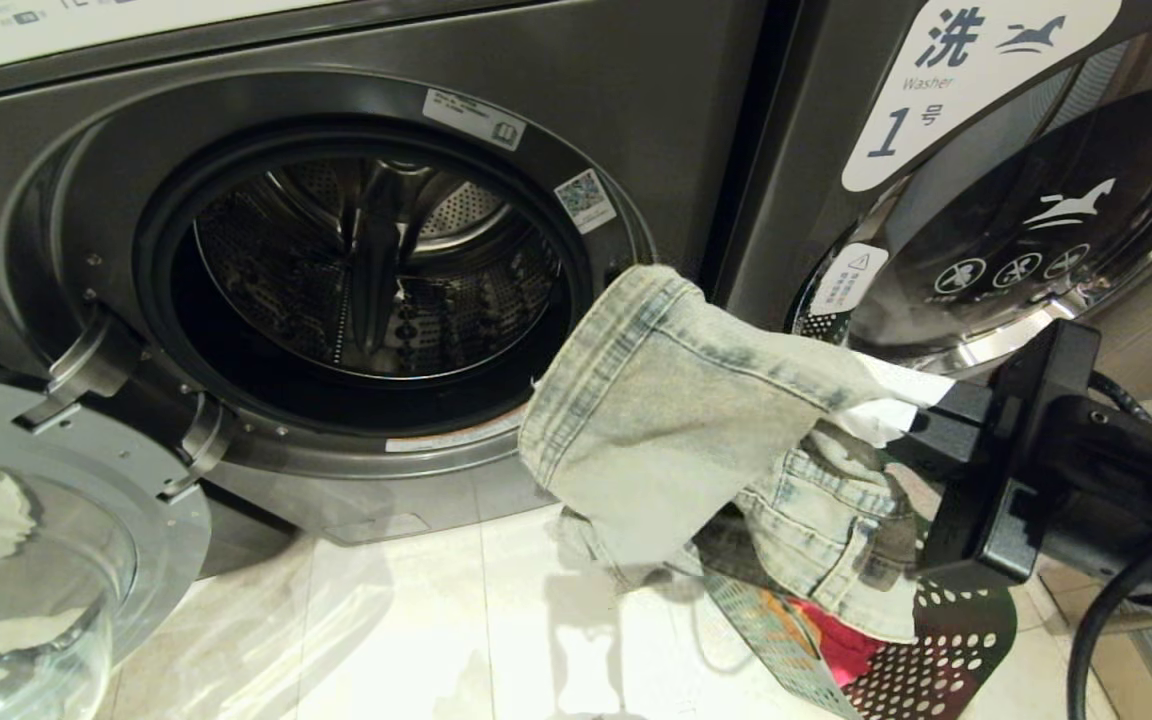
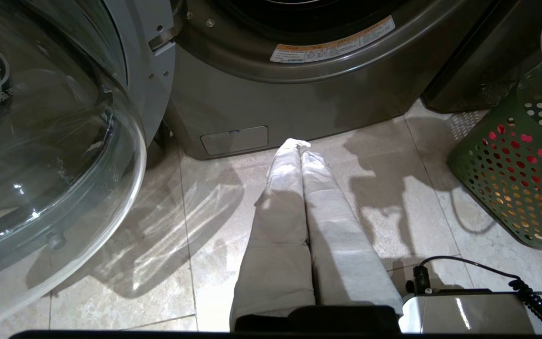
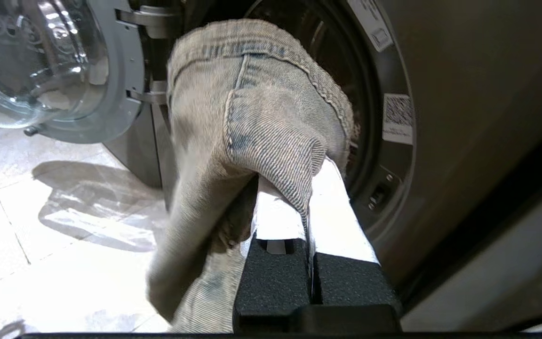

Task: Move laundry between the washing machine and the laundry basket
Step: Pick a cloth and place it into the basket

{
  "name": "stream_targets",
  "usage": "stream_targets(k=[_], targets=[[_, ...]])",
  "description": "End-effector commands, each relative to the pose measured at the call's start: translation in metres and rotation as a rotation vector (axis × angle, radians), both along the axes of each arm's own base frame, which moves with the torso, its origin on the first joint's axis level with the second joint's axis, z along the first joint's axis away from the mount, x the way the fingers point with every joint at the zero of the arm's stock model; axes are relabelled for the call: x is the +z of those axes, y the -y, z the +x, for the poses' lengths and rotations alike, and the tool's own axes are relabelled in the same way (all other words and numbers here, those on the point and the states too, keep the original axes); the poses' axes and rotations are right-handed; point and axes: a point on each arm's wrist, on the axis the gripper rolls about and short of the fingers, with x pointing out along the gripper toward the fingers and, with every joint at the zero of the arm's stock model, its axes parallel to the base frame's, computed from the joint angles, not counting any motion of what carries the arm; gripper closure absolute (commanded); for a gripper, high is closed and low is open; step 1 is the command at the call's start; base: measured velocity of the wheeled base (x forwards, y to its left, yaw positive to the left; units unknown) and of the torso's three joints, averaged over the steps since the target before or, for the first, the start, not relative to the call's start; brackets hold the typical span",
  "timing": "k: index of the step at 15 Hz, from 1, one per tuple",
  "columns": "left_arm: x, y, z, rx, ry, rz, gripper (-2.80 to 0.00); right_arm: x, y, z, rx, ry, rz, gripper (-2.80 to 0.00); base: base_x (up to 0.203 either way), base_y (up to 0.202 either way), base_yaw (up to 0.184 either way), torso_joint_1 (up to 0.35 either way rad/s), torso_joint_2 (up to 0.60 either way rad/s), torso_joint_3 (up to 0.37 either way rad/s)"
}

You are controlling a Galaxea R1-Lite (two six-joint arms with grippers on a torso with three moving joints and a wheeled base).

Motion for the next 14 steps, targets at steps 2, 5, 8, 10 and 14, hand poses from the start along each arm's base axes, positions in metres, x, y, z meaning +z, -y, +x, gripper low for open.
stream_targets(k=[2,5,8,10,14], targets=[[0.0000,0.0000,0.0000,0.000,0.000,0.000,0.00,-0.0070,-0.0115,0.0026,0.031,0.003,-0.027,0.00,0.000,0.000,0.000,0.000,0.00,0.000],[0.0000,0.0000,0.0000,0.000,0.000,0.000,0.00,-0.0095,-0.0111,0.0017,0.030,-0.005,-0.031,0.00,0.000,0.000,0.000,0.000,0.00,0.000],[0.0000,0.0000,0.0000,0.000,0.000,0.000,0.00,-0.0111,-0.0105,0.0011,0.028,-0.009,-0.034,0.00,0.000,0.000,0.000,0.000,0.00,0.000],[0.0000,0.0000,0.0000,0.000,0.000,0.000,0.00,-0.0116,-0.0099,0.0009,0.027,-0.012,-0.034,0.00,-0.001,-0.006,0.126,0.006,0.00,0.000],[0.0001,0.0000,0.0001,0.000,-0.001,0.000,0.00,-0.0153,-0.0078,0.0024,0.013,-0.018,-0.031,0.00,0.002,-0.008,0.176,0.003,0.00,0.003]])
